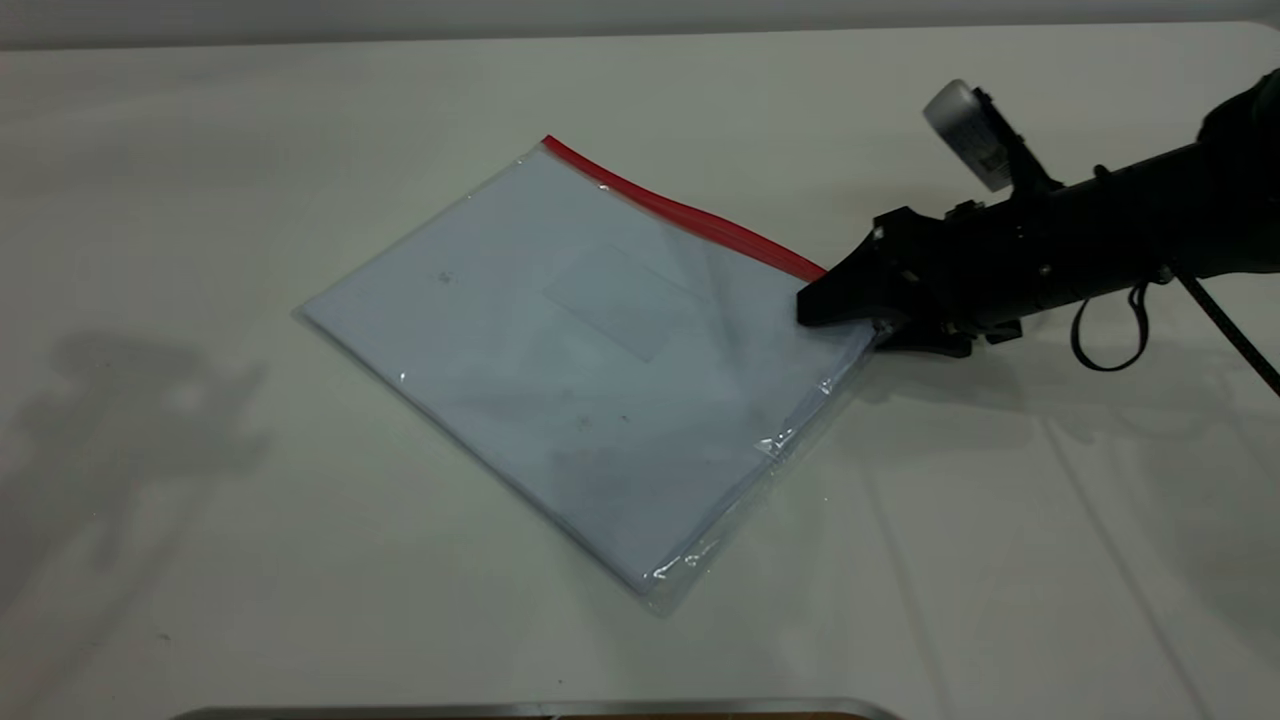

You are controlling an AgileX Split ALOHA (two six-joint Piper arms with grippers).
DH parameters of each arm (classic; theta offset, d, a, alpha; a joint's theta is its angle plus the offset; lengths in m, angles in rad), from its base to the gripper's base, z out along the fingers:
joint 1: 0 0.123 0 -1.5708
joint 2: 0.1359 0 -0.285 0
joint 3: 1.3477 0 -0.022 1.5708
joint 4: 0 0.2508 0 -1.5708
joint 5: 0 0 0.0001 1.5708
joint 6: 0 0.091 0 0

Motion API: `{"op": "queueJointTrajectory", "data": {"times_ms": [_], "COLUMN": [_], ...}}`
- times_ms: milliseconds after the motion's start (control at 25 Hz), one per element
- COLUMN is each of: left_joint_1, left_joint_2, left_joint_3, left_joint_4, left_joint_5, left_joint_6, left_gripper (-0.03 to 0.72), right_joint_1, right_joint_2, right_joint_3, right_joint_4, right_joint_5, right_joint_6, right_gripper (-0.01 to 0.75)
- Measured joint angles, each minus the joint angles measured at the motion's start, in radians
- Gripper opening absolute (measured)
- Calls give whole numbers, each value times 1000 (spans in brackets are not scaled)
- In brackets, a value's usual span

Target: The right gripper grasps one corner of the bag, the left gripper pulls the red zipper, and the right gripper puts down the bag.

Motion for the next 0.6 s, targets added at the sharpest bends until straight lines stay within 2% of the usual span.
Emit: {"op": "queueJointTrajectory", "data": {"times_ms": [280, 440, 600], "left_joint_1": [0, 0, 0], "left_joint_2": [0, 0, 0], "left_joint_3": [0, 0, 0], "left_joint_4": [0, 0, 0], "left_joint_5": [0, 0, 0], "left_joint_6": [0, 0, 0], "left_gripper": [517, 517, 517], "right_joint_1": [0, 0, -1], "right_joint_2": [8, 8, 8], "right_joint_3": [-1, -1, -1], "right_joint_4": [-69, -138, -101], "right_joint_5": [47, 52, 53], "right_joint_6": [32, 56, 47], "right_gripper": [371, 357, 325]}}
